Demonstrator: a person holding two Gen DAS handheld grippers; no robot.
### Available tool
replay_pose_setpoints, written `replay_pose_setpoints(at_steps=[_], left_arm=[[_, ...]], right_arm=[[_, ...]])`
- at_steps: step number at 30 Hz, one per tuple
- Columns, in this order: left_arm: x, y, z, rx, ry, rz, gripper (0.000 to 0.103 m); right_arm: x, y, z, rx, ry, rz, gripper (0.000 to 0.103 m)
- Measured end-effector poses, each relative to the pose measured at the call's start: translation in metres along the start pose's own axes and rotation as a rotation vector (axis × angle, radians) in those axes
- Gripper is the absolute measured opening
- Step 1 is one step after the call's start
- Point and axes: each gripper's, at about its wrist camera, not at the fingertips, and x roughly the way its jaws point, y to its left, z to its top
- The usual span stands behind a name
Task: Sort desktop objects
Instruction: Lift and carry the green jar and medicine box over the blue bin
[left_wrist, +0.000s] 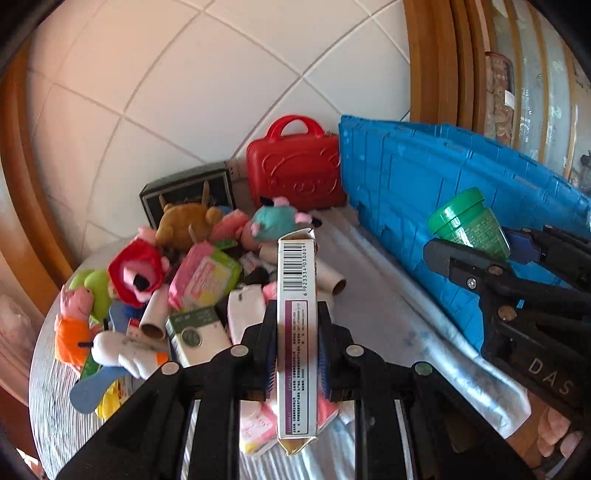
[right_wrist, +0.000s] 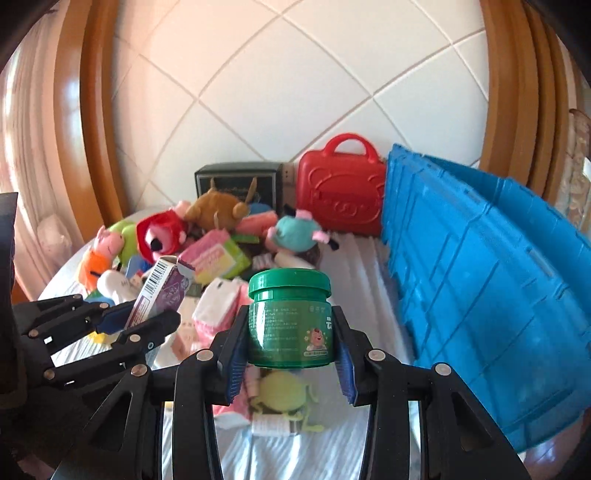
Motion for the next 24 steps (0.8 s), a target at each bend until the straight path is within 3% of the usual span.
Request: replay_pose_setpoints(at_steps=[6,11,17,24], left_arm=[[-0.012,-0.080,0.072,0.031,-0.112,-0.073,0.018],[-0.010,-0.162,0.121,0.065,-0.136,-0.131,0.018],[0.016,-0.247,0.155,0.072,-0.032,-0.197,0.018],[0.045,-0.296,0.159,0.086,0.071,-0.147,0.018]], right_arm=[[-0.060,-0.076,0.044,0.025,-0.132,-0.109,0.040],[-0.088,-0.160,0.060,0.057,-0.145,-0.236,0.040],[-0.087,-0.250,0.055,0.115,-0.077,-0.321,0.040],[-0.070,-0.310,0.034,0.161,0.000,-0.337,0.040]])
